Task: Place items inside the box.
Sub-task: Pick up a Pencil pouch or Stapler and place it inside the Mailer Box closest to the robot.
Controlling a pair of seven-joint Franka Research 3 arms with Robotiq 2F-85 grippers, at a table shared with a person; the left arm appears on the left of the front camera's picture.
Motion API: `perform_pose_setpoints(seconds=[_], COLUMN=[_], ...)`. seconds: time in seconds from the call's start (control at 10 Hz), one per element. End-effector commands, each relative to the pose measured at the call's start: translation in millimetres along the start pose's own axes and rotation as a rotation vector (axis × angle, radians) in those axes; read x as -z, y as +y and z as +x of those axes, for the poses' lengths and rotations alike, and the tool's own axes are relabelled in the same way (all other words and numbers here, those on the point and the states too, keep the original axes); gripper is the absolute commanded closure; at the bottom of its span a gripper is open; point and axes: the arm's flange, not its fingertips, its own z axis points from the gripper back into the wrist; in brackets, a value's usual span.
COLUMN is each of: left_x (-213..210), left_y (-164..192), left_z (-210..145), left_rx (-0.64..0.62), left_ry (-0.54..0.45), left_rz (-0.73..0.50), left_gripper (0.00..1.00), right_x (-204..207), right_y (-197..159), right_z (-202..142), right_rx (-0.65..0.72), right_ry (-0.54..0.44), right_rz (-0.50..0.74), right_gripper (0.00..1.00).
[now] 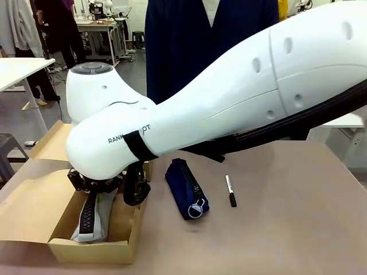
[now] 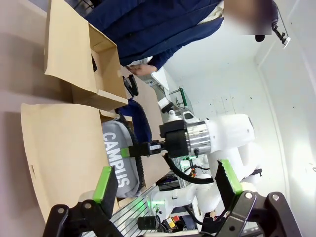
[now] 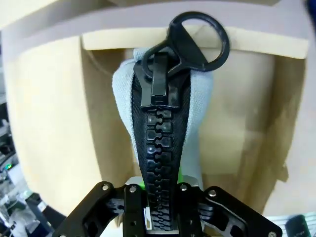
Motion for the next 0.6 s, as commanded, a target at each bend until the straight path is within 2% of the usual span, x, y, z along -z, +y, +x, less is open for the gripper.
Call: perform_pose_setpoints(seconds=[0.0,0.2,0.3,0.4,0.5], left_x=[0.3,0.3,0.3,0.3,0.3], left_y=[-2.4,-2.4,-2.4,-2.4,-2.4], left_z=[0.8,0.8,0.8,0.8,0.8], left_rx=[0.019,0.019,0.019,0.019,0.019], left_ry=[-0.012,-0.012,-0.012,-0.012,-0.012], left_rz=[-0.021,-0.021,-0.021,-0.021,-0.021], left_gripper=[0.0,0.0,0.0,0.0,0.0], right_x=[5.1,6.7,7.6,8.1,8.7], right_y=[9.2,6.4,6.4,4.8,3.7], right_z=[7.0,9.0,9.0,8.6,8.6], right_rx=[0.014,0.023,0.029,0.024,0.029], right_ry=[0.028,0.042,0.043,0.052,0.056], right_rz=[-0.006,-0.002,-0.002,-0.005,0.0], right_gripper=[0.93,0.93,0.53,0.37,0.0])
